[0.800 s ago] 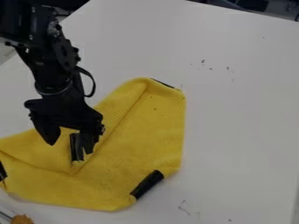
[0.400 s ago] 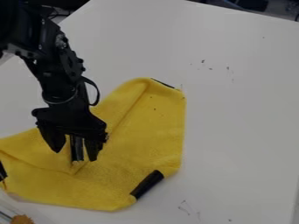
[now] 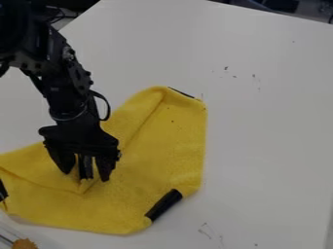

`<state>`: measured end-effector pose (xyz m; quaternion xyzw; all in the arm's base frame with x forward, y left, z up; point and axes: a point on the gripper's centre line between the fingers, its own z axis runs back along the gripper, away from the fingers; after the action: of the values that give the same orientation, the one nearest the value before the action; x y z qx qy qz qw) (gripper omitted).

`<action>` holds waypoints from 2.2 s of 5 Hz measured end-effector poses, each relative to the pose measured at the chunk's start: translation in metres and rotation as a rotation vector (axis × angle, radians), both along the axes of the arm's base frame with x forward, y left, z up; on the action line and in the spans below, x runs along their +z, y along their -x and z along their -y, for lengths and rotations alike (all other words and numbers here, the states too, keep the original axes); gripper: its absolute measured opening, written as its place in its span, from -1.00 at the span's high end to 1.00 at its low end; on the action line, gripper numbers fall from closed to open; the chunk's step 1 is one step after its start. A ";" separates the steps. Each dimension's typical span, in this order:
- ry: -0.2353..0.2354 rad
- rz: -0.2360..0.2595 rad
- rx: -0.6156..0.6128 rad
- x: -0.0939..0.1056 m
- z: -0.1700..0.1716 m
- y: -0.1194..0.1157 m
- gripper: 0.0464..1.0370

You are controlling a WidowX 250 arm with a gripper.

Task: Unfold the cloth into the left to right

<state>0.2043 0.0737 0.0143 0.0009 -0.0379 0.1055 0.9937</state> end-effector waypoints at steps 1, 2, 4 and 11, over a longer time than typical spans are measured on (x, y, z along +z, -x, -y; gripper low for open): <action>-0.002 0.005 -0.008 0.000 -0.002 -0.004 -0.86; -0.009 -0.017 -0.011 0.002 -0.001 -0.004 -0.42; -0.008 -0.015 -0.020 0.002 0.000 -0.004 0.70; -0.112 -0.028 -0.326 0.042 -0.092 -0.132 0.98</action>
<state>0.3362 0.1656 0.0559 0.0517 -0.0295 -0.0592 0.9965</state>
